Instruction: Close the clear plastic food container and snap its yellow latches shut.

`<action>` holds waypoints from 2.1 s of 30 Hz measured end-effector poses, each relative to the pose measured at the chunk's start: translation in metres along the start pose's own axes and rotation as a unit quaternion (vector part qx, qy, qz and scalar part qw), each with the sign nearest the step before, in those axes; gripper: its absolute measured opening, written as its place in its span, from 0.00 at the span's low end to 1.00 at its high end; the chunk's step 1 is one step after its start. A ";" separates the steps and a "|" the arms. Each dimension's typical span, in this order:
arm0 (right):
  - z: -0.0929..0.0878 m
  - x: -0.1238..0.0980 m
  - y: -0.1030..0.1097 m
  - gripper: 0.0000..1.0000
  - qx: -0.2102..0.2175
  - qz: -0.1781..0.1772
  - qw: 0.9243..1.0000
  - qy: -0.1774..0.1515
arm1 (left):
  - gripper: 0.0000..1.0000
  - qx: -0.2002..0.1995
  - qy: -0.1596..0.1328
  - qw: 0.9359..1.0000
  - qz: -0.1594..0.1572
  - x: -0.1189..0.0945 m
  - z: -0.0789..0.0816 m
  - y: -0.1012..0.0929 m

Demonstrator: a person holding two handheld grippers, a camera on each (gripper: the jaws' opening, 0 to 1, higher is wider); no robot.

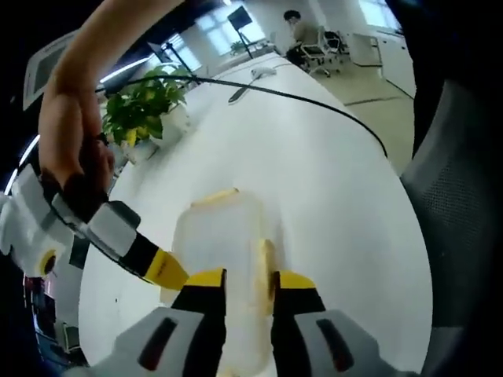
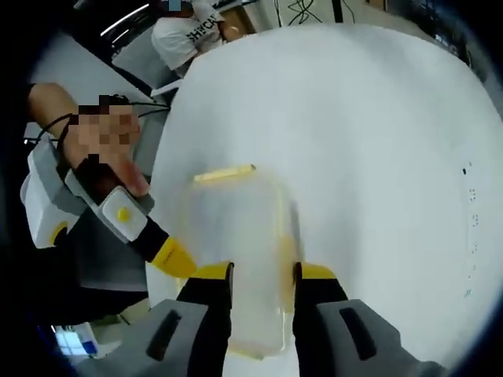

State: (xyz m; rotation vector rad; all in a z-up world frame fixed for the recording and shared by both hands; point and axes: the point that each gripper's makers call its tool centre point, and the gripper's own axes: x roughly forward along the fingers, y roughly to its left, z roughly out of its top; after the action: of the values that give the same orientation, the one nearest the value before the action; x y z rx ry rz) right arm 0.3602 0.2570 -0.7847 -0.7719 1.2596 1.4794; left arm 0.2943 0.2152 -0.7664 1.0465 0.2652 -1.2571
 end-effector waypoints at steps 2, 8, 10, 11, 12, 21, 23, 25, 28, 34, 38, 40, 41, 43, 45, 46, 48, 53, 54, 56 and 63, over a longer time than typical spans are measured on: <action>0.000 -0.001 0.000 0.26 -0.002 0.002 1.000 0.010 | 0.13 -0.054 0.011 0.998 -0.004 -0.001 -0.005 -0.005; 0.000 -0.002 -0.002 0.28 0.008 0.006 0.999 0.032 | 0.15 -0.044 0.015 0.999 0.006 0.004 -0.008 -0.005; 0.000 -0.002 -0.002 0.28 0.008 0.004 0.999 0.032 | 0.16 -0.040 0.012 0.999 0.001 0.003 -0.009 -0.004; -0.001 -0.003 -0.002 0.28 0.008 0.003 0.999 0.032 | 0.16 -0.038 0.012 0.999 0.002 0.003 -0.008 -0.004; -0.001 -0.003 -0.002 0.28 0.008 0.001 1.000 0.030 | 0.16 -0.038 0.011 0.999 0.003 0.003 -0.008 -0.005; -0.004 -0.008 -0.002 0.29 0.012 -0.010 0.999 -0.032 | 0.17 -0.072 0.001 0.997 0.006 0.003 -0.006 -0.003; -0.004 -0.008 -0.002 0.29 0.010 -0.016 0.999 -0.041 | 0.17 -0.083 0.000 0.997 0.005 0.002 -0.006 -0.002; -0.002 -0.009 -0.002 0.29 0.001 -0.027 0.998 -0.062 | 0.17 -0.105 -0.005 0.994 0.003 0.002 -0.005 -0.001; -0.001 -0.010 -0.002 0.29 -0.006 -0.042 0.994 -0.103 | 0.17 -0.121 -0.009 0.993 0.001 0.002 -0.005 0.000; -0.001 -0.016 -0.002 0.29 -0.004 -0.098 0.975 -0.200 | 0.17 -0.195 -0.027 0.980 0.007 0.001 -0.005 0.002; -0.003 -0.018 -0.001 0.29 0.009 -0.129 0.960 -0.247 | 0.17 -0.233 -0.043 0.971 0.007 0.000 -0.004 0.004; -0.007 -0.018 -0.001 0.32 0.031 -0.138 0.957 -0.254 | 0.18 -0.234 -0.046 0.971 0.007 0.000 -0.004 0.004; -0.008 -0.018 0.001 0.33 0.028 -0.146 0.953 -0.262 | 0.19 -0.242 -0.049 0.969 0.004 -0.001 -0.003 0.003; -0.009 -0.018 0.005 0.38 0.027 -0.162 0.946 -0.278 | 0.20 -0.248 -0.052 0.967 0.005 -0.001 -0.002 0.002; -0.013 -0.020 0.005 0.38 0.026 -0.187 0.940 -0.285 | 0.20 -0.267 -0.057 0.962 0.008 -0.001 -0.002 0.002; -0.012 -0.021 0.007 0.37 0.029 -0.190 0.937 -0.293 | 0.20 -0.273 -0.062 0.960 0.009 -0.001 -0.002 0.003; -0.014 -0.024 0.009 0.35 0.034 -0.203 0.928 -0.309 | 0.19 -0.300 -0.070 0.951 0.016 -0.002 -0.002 0.005; -0.024 -0.027 0.019 0.34 0.076 -0.214 0.910 -0.347 | 0.19 -0.334 -0.078 0.939 0.026 -0.003 -0.003 0.007; -0.027 -0.031 0.019 0.39 0.084 -0.226 0.903 -0.354 | 0.19 -0.333 -0.079 0.939 0.029 -0.003 -0.003 0.007; -0.031 -0.036 0.019 0.50 0.098 -0.241 0.891 -0.373 | 0.20 -0.337 -0.087 0.937 0.036 -0.006 -0.003 0.009; -0.040 -0.038 0.033 0.46 0.120 -0.244 0.877 -0.397 | 0.26 -0.397 -0.127 0.906 0.076 -0.020 -0.005 0.026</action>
State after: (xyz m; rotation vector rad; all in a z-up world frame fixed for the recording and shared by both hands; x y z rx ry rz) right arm 0.3350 0.2097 -0.7498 -0.2208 0.5374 1.0146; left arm 0.3114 0.2306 -0.7429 0.1913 0.4372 -0.9820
